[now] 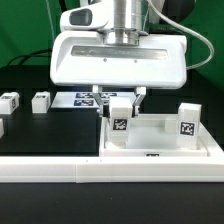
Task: Assemble square table
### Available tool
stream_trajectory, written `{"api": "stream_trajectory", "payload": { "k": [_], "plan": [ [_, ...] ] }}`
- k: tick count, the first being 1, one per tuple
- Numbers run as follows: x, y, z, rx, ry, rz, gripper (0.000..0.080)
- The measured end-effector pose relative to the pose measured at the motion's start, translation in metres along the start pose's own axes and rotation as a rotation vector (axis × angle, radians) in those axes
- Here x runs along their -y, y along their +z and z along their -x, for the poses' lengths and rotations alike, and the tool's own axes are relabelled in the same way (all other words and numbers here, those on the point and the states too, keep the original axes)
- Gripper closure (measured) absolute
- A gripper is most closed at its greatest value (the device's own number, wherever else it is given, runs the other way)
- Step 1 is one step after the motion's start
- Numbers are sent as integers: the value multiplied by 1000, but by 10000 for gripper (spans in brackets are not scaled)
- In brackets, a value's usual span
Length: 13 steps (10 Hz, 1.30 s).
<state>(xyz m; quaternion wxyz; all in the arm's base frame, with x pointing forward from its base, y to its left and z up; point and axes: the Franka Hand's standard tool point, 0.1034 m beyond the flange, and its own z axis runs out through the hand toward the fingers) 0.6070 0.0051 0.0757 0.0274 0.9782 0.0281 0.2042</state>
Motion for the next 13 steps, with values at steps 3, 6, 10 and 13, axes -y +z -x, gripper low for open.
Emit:
{"api": "stream_trajectory", "payload": {
  "k": [3, 6, 10, 13],
  "plan": [
    [0, -1, 3, -37, -5, 10, 509],
    [0, -1, 3, -78, -9, 21, 509],
    [-3, 0, 2, -109, -9, 30, 509],
    [-7, -1, 1, -98, -1, 30, 509]
  ]
}}
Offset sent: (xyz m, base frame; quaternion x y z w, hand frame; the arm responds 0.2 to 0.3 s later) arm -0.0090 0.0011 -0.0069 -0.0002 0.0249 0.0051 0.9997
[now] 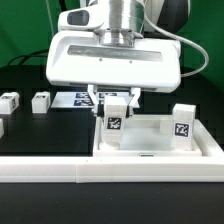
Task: Assemble square table
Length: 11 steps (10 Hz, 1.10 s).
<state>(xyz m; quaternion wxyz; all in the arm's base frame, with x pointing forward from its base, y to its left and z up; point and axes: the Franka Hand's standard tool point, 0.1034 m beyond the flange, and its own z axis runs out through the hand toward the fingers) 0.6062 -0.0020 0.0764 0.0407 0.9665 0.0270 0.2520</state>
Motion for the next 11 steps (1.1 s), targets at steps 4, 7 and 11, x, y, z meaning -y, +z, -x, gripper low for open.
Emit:
{"api": "stream_trajectory", "payload": {
  "k": [4, 7, 11],
  "plan": [
    [0, 1, 1, 2, 0, 1, 186],
    [-1, 1, 1, 2, -2, 1, 152],
    [-2, -14, -9, 21, 1, -12, 151]
  ]
}}
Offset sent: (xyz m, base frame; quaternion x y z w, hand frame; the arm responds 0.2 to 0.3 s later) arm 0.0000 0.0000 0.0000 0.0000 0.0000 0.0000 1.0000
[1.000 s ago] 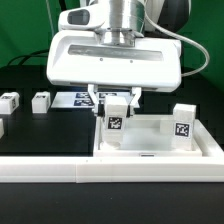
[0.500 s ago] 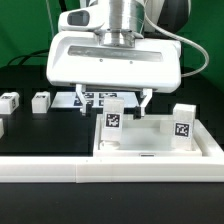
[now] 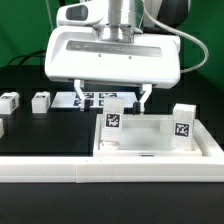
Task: Assemble square table
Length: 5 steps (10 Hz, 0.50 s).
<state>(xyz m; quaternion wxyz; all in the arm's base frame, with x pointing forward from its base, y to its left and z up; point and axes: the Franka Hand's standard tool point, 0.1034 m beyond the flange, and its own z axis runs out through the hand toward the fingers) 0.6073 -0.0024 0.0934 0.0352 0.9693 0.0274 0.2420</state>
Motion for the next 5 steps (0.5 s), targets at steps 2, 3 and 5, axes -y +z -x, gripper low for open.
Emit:
{"api": "stream_trajectory", "payload": {
  "k": [2, 3, 5],
  "plan": [
    [-5, -18, -14, 16, 8, -13, 151],
    [-5, -20, -17, 18, 9, -16, 151],
    [-3, -19, -15, 42, 8, -22, 151]
  ]
}}
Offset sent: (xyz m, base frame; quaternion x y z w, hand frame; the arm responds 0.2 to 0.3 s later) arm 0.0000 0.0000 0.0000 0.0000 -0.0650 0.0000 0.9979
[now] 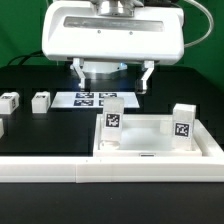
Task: Assemble square table
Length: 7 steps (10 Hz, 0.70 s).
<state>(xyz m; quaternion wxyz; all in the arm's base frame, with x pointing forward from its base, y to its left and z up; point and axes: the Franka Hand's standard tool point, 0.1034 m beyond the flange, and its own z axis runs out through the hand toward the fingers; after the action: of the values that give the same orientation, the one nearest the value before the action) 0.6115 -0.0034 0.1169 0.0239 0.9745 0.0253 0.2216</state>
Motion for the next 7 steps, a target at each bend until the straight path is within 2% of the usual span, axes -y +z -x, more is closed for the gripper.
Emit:
{"api": "stream_trajectory", "payload": {
  "k": [1, 3, 5, 6, 7],
  "plan": [
    [0, 2, 3, 15, 0, -2, 151],
    [0, 11, 11, 140, 9, -26, 151],
    [5, 13, 12, 296, 23, -62, 151],
    [6, 16, 12, 335, 23, -69, 151],
    [7, 16, 18, 423, 23, -86, 151]
  ]
}}
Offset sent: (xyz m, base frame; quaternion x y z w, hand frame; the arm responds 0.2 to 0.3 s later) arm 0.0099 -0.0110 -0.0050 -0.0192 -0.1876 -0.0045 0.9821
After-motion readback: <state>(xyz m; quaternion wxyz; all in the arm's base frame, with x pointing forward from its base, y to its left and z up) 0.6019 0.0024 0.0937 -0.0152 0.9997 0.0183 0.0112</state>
